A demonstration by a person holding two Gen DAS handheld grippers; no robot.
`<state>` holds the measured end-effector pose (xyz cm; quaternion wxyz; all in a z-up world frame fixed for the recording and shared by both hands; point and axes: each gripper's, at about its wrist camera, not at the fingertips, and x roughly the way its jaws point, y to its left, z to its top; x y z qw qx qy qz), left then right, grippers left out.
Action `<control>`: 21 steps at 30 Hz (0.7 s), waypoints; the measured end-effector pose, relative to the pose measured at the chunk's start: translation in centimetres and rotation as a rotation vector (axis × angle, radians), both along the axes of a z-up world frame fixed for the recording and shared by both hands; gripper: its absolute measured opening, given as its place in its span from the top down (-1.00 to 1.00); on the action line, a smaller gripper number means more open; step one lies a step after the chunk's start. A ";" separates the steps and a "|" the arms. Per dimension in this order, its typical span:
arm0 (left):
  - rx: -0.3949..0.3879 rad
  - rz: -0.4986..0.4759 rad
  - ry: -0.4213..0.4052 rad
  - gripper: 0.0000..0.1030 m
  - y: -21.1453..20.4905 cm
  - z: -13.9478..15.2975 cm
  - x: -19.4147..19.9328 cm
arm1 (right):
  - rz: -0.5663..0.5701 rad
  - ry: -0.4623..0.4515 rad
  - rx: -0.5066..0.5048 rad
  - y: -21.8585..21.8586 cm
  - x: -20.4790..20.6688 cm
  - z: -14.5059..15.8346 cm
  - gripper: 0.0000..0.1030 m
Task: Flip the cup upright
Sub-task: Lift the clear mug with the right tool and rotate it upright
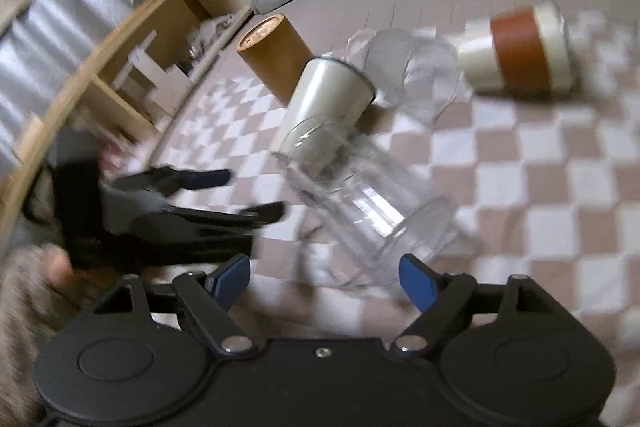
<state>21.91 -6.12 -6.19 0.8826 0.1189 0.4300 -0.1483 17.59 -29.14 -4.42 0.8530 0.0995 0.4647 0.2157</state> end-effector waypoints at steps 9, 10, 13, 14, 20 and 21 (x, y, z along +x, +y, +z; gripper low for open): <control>-0.124 0.101 0.007 -0.59 4.3 2.8 -1.9 | 0.346 -0.170 -0.418 5.5 5.6 3.7 -0.59; -0.132 0.109 0.013 -0.59 4.7 2.8 -1.9 | 0.374 -0.156 -0.437 6.1 6.4 3.8 -0.59; -0.155 0.121 0.026 -0.59 5.5 2.8 -2.2 | 0.459 -0.097 -0.486 8.5 8.6 3.6 -0.59; -0.162 0.120 0.027 -0.60 5.7 2.8 -2.2 | 0.484 -0.078 -0.516 9.4 9.3 3.4 -0.59; -0.170 0.075 0.017 -0.67 5.9 3.0 -2.8 | 0.611 0.013 -0.635 13.5 11.2 1.1 -0.60; -0.170 0.069 0.016 -0.67 5.9 3.0 -2.8 | 0.627 0.027 -0.639 14.1 11.3 0.8 -0.60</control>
